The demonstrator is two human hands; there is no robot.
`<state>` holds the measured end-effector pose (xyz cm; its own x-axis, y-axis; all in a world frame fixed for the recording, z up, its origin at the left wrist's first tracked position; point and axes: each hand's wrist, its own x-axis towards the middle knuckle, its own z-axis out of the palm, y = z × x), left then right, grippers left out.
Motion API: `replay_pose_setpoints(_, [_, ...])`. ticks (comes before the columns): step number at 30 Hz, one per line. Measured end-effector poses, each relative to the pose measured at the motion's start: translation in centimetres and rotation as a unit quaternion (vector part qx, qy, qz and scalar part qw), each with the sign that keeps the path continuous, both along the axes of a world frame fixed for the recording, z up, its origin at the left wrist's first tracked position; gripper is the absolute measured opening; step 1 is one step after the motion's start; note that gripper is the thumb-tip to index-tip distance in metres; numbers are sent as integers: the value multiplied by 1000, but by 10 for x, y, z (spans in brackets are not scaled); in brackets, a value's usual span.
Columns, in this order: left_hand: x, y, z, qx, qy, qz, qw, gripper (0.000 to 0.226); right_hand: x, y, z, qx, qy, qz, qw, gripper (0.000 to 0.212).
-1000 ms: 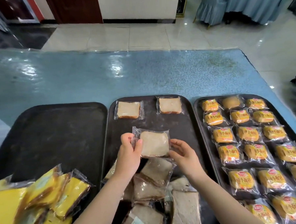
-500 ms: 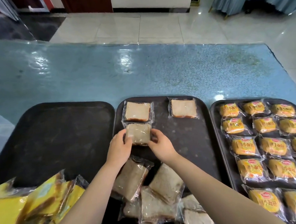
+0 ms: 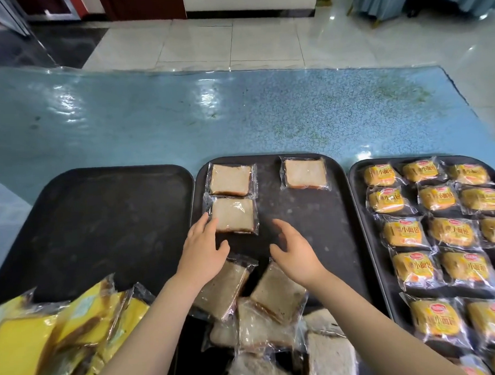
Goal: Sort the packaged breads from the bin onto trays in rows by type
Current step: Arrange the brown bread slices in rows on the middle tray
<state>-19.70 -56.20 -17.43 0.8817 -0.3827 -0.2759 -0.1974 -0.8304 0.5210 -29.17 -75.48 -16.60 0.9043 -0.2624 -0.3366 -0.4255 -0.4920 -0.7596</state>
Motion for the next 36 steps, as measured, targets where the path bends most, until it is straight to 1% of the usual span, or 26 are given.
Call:
replay_pose_setpoints(3, [-23,5,8,-43,-5,-26,999,53,-39,-7,2,-46,0,20,999,55])
replay_pose_setpoints(6, [-51,8,13,-97,-12,-55,994,45,-77,-10,2,-65,11,32,997,50])
replay_pose_setpoints(8, [-71,10,16,-132,-39,-89,986,38,-99,-11,3,-77,19,34,996,50])
replay_pose_setpoints(10, [-90,11,17,-146,-84,-121,978,35,-115,-9,2,-79,29,35,996,53])
replay_pose_setpoints(13, [-113,12,15,-103,-127,-155,974,30,-131,-3,0,-70,38,36,996,52])
replay_pose_setpoints(15, [-123,13,14,-68,-143,-189,969,33,-136,2,0,-46,47,21,998,51])
replay_pose_setpoints(17, [-128,13,16,-37,-144,-221,964,38,-137,7,1,-28,48,8,998,51])
replay_pose_setpoints(20, [-131,9,19,16,-120,-272,955,46,-133,11,0,-12,36,-27,999,47])
replay_pose_setpoints(21, [-132,7,19,29,-125,-288,949,47,-131,10,-1,-7,29,-37,999,46])
replay_pose_setpoints(23, [-134,5,18,47,-151,-310,937,45,-122,7,-4,3,43,-59,997,47])
replay_pose_setpoints(26, [-135,3,14,49,-197,-301,932,41,-108,-1,-6,36,77,-113,990,57])
replay_pose_setpoints(28, [-136,1,14,33,-229,-287,929,38,-99,-7,-6,57,81,-141,985,57])
replay_pose_setpoints(30, [-139,1,16,15,-245,-255,935,35,-93,-11,-7,71,93,-154,981,55])
replay_pose_setpoints(33, [-142,5,17,-15,-201,-186,962,32,-90,-14,-8,76,119,-151,978,45])
replay_pose_setpoints(36, [-144,9,15,-35,-157,-146,976,28,-91,-14,-7,52,130,-115,983,22])
